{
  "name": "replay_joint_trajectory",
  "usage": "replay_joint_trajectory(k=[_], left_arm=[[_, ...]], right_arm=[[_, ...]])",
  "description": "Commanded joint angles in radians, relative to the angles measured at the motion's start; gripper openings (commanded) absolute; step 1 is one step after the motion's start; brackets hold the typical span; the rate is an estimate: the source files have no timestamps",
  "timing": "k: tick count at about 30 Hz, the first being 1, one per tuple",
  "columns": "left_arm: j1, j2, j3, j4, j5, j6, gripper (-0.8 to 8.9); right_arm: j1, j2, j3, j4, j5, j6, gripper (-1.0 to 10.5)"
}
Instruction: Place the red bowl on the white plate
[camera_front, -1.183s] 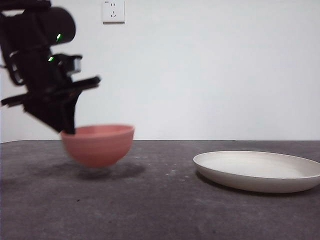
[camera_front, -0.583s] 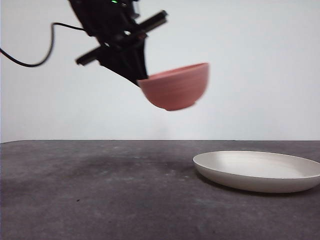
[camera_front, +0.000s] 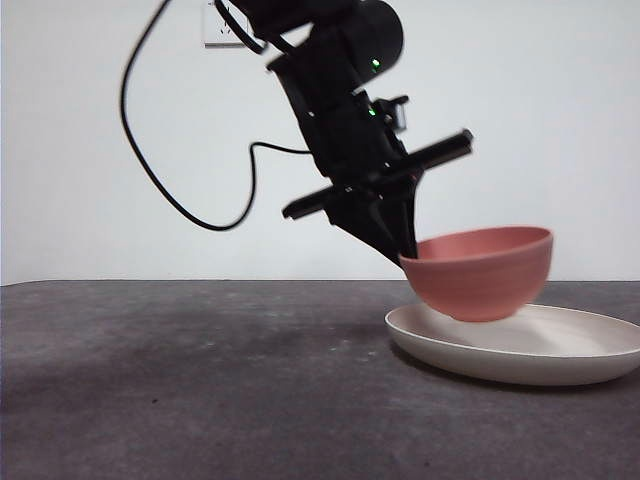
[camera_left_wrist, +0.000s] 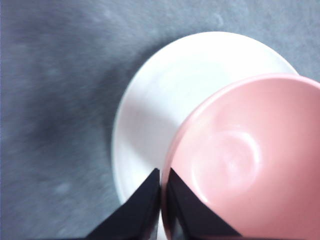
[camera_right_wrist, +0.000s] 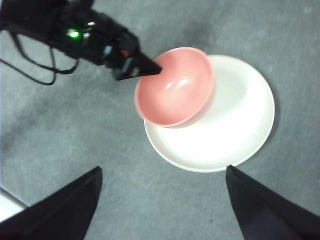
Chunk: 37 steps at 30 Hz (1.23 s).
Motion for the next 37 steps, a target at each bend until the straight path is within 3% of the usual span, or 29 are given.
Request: replay_joint_trajectory(k=[1,10,15,17,26,37], left_arm=[[-0.016,0.059,0.051,0.003,0.002,-0.005,0.16],[-0.023,0.112,0.063,0.004,0.002,0.000,0.41],[-0.023,0.111,0.063,0.002,0.002,-0.001,2.25],[-0.023,0.111,0.063,0.002,0.003,-0.001,2.58],[-0.023,0.054,0.063,0.000,0.021,0.000,2.58],[0.016,-0.217,0.063,-0.031,0.002,0.035,2.58]], right_arm=[[0.004,0.004,0.018,0.005,0.002,0.010,4.0],[0.004,0.004,0.018,0.005,0.024,0.010,4.0],[0.004,0.004,0.018,0.005,0.024,0.010,4.0],[0.004,0.004,0.018,0.004,0.024,0.010,4.0],[0.004,0.005,0.018,0.002,0.028,0.008,4.0],[0.004,0.005,0.017,-0.005,0.050,0.005,4.0]])
